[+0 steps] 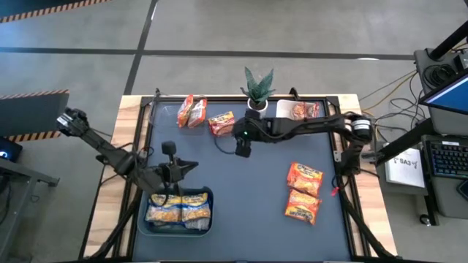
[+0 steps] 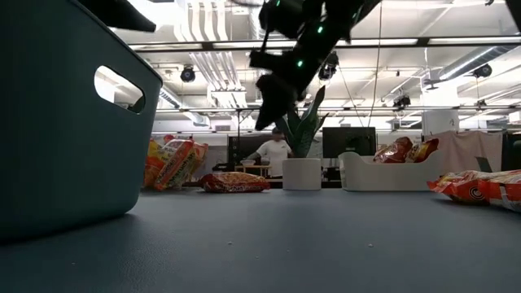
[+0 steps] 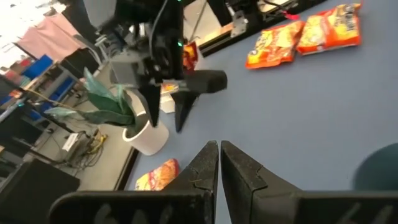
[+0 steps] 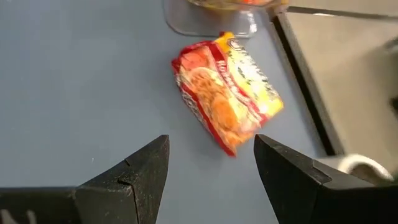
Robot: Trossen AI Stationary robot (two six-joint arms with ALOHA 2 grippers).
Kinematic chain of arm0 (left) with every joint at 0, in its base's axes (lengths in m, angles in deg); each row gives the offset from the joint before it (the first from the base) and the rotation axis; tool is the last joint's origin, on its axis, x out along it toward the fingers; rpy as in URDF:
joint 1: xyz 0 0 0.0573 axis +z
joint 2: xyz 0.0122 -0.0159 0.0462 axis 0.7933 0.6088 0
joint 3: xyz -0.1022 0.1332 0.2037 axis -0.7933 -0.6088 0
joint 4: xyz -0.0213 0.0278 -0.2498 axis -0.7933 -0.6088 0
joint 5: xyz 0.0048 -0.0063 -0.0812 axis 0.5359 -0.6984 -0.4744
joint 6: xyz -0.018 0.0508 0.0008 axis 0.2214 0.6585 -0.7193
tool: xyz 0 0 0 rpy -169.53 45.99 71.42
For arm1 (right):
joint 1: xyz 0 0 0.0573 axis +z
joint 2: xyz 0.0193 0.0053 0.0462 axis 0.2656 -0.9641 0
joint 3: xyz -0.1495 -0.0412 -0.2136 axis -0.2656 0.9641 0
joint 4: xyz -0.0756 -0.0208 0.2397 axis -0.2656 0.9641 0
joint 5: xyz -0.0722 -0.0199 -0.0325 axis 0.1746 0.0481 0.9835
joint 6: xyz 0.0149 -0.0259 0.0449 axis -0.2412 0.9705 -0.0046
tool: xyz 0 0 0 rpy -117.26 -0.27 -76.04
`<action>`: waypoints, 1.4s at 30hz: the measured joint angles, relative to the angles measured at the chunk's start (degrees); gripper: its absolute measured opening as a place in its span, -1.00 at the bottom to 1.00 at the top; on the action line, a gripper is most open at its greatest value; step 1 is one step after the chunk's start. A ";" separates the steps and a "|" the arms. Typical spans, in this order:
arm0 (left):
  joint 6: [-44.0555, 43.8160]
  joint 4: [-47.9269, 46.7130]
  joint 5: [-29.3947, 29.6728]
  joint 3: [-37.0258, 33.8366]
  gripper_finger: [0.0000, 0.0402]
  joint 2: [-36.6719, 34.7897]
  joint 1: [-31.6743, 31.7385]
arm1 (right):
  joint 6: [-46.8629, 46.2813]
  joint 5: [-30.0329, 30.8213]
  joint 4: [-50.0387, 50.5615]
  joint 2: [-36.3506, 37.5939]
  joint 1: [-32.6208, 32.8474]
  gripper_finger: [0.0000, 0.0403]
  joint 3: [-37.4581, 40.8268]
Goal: Sort Maruchan noodles
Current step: Put the red noodle pack into the white bin
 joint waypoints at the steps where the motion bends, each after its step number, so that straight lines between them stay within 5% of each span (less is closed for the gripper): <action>1: 0.67 0.87 0.03 -0.92 -1.00 -0.63 0.59 | 0.69 -1.88 -0.98 -1.04 -0.96 0.11 -0.35; 5: 0.99 1.70 0.08 -3.41 -1.00 -3.11 2.39 | 2.20 -6.89 -3.64 -5.40 -4.65 0.11 -3.09; 18: 0.17 2.08 3.39 -6.92 -1.00 -6.01 3.21 | 9.25 -7.20 -4.82 -18.07 -7.53 0.11 -13.05; 28: -0.27 2.12 3.51 -7.31 -1.00 -5.95 3.21 | 8.23 -7.35 -4.22 -21.30 -8.63 0.07 -13.77; 42: -0.92 2.26 3.51 -7.31 -1.00 -5.93 3.21 | 7.18 -11.97 -6.67 -23.12 -9.65 -0.91 -13.88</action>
